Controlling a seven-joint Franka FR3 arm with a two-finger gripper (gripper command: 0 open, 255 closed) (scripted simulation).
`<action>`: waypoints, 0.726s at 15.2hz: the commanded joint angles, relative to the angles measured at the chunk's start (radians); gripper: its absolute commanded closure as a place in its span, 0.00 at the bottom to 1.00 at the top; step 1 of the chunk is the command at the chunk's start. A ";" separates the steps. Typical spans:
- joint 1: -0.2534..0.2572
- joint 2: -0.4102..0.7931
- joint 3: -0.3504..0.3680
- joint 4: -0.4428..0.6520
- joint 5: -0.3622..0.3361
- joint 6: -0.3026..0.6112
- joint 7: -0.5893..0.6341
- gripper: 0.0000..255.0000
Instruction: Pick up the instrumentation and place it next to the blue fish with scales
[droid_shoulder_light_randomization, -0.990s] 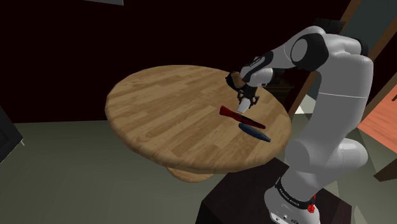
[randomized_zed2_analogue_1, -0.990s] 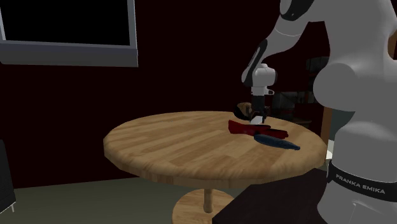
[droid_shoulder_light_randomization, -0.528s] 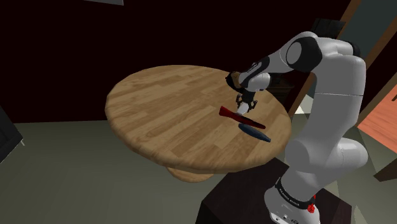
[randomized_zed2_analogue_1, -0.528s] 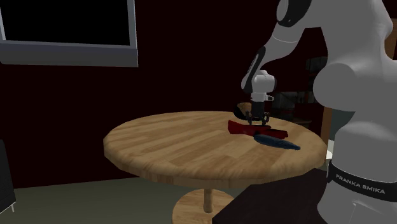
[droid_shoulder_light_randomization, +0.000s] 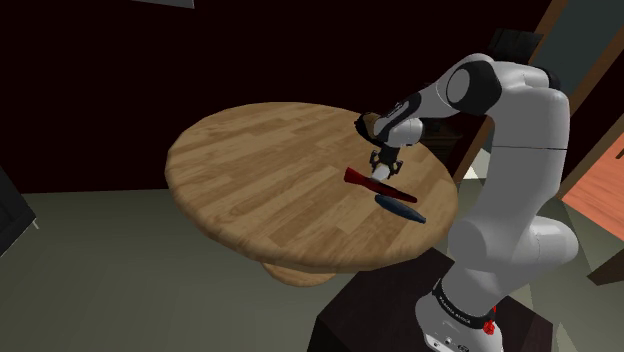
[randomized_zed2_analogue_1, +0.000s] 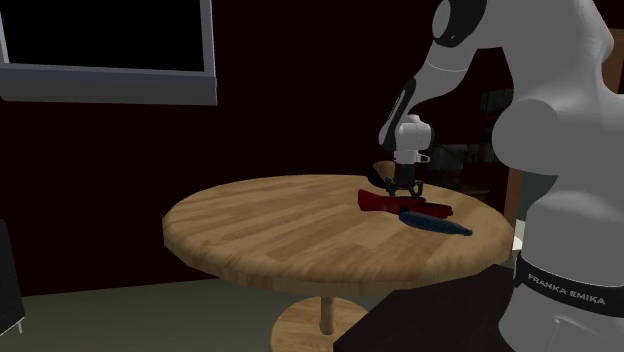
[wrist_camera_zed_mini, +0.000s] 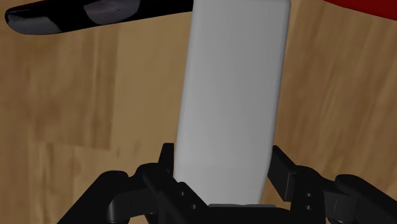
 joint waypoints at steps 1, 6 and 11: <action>0.000 0.006 0.000 -0.003 0.000 0.000 0.000 1.00; 0.000 0.007 0.000 0.000 0.000 -0.002 0.001 0.00; 0.004 -0.067 -0.005 0.001 -0.008 -0.077 0.006 0.00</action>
